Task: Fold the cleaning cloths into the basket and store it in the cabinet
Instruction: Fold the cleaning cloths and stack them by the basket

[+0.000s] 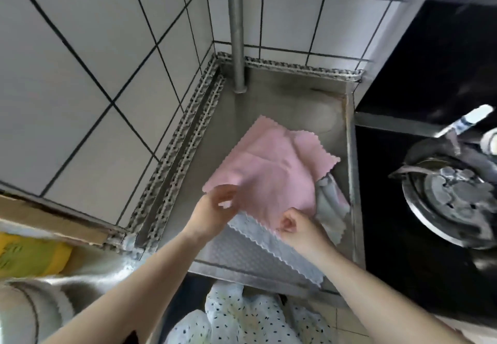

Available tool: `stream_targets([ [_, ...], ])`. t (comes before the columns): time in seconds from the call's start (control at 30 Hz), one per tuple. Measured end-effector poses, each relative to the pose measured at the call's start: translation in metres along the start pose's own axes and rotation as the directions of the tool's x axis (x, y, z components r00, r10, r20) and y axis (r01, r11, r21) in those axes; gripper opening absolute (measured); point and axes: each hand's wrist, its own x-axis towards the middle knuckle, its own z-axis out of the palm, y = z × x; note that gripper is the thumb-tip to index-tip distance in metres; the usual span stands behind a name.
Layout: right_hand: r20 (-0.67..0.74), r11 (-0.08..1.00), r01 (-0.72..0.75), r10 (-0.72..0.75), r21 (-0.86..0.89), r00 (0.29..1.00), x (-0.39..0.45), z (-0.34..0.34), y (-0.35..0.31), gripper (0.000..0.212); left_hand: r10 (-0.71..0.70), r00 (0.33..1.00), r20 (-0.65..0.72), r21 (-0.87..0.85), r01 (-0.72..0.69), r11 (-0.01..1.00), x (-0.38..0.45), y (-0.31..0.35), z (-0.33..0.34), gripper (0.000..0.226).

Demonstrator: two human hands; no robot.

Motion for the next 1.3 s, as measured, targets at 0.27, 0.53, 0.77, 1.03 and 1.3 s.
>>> stream_targets([
  [0.27, -0.04, 0.949, 0.037, -0.053, -0.312, 0.998, 0.013, 0.016, 0.003, 0.02, 0.253, 0.941, 0.225, 0.356, -0.321, 0.878, 0.014, -0.01, 0.011, 0.04],
  [0.53, -0.104, 0.973, 0.03, -0.055, -0.229, 0.993, 0.009, 0.01, 0.003, 0.003, 0.272, 0.93, 0.247, 0.459, -0.36, 0.812, 0.023, -0.02, 0.015, 0.042],
  [0.77, -0.234, 0.992, 0.092, -0.111, -0.089, 0.966, -0.005, -0.055, -0.033, 0.004, 0.411, 0.892, 0.187, 0.479, -0.448, 0.755, 0.03, 0.0, 0.015, 0.039],
  [1.03, -0.372, 0.968, 0.231, -0.252, -0.1, 0.893, 0.016, -0.14, -0.063, 0.011, 0.422, 0.906, -0.03, 0.579, -0.328, 0.746, 0.067, 0.034, -0.015, 0.023],
  [1.3, -0.354, 0.867, 0.245, -0.415, -0.434, 0.838, 0.052, -0.213, -0.081, 0.028, 0.447, 0.874, -0.191, 0.561, -0.277, 0.78, 0.107, 0.121, -0.062, 0.021],
])
